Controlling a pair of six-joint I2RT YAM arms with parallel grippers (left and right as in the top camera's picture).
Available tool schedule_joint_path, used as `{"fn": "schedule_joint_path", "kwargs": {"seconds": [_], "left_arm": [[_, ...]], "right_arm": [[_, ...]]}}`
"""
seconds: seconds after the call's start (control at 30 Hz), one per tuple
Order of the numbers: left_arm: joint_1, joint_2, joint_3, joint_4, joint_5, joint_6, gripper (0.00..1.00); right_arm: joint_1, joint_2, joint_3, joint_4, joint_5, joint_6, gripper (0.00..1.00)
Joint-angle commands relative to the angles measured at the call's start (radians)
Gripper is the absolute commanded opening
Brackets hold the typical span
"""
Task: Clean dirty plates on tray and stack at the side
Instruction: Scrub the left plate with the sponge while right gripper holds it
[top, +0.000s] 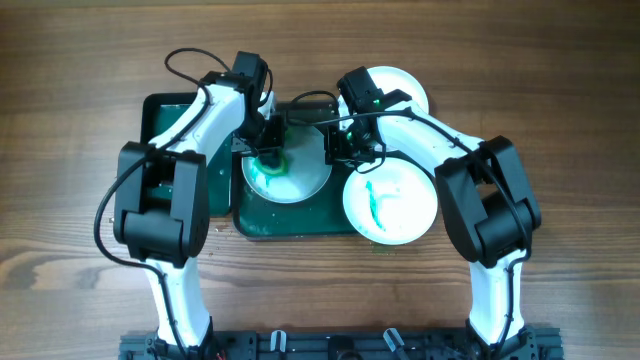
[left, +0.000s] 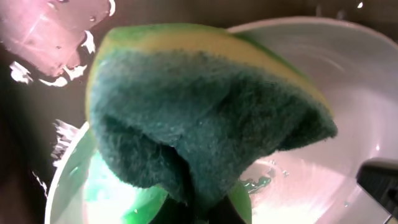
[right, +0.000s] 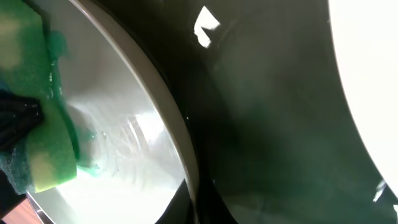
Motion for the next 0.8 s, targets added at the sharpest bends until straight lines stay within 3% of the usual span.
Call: {"fn": "schedule_joint_path", "kwargs": {"seconds": [0.0, 0.07, 0.17, 0.3, 0.5, 0.67, 0.77], "left_arm": [[-0.03, 0.051, -0.005, -0.06, 0.129, 0.212, 0.04], [-0.042, 0.051, -0.005, -0.117, 0.296, 0.369, 0.04], [-0.044, 0.051, -0.004, -0.138, 0.344, 0.408, 0.04], [-0.026, 0.051, -0.004, -0.087, 0.223, 0.259, 0.04], [-0.013, 0.048, 0.001, -0.076, -0.238, -0.084, 0.04], [-0.015, 0.048, 0.001, -0.08, -0.248, -0.18, 0.04], [-0.021, 0.048, 0.001, -0.083, -0.156, -0.177, 0.04]], "right_arm": [[-0.011, 0.026, 0.001, -0.004, -0.011, -0.021, 0.04], [-0.014, 0.026, 0.001, -0.003, -0.012, -0.021, 0.04], [-0.015, 0.026, 0.001, -0.002, -0.011, -0.021, 0.04], [-0.015, 0.026, 0.001, 0.0, -0.011, -0.019, 0.04], [-0.024, 0.026, -0.002, -0.002, -0.001, 0.01, 0.04], [-0.058, 0.034, -0.007, -0.005, -0.006, 0.04, 0.04], [-0.069, 0.042, -0.007, -0.005, -0.029, 0.032, 0.04]]}}
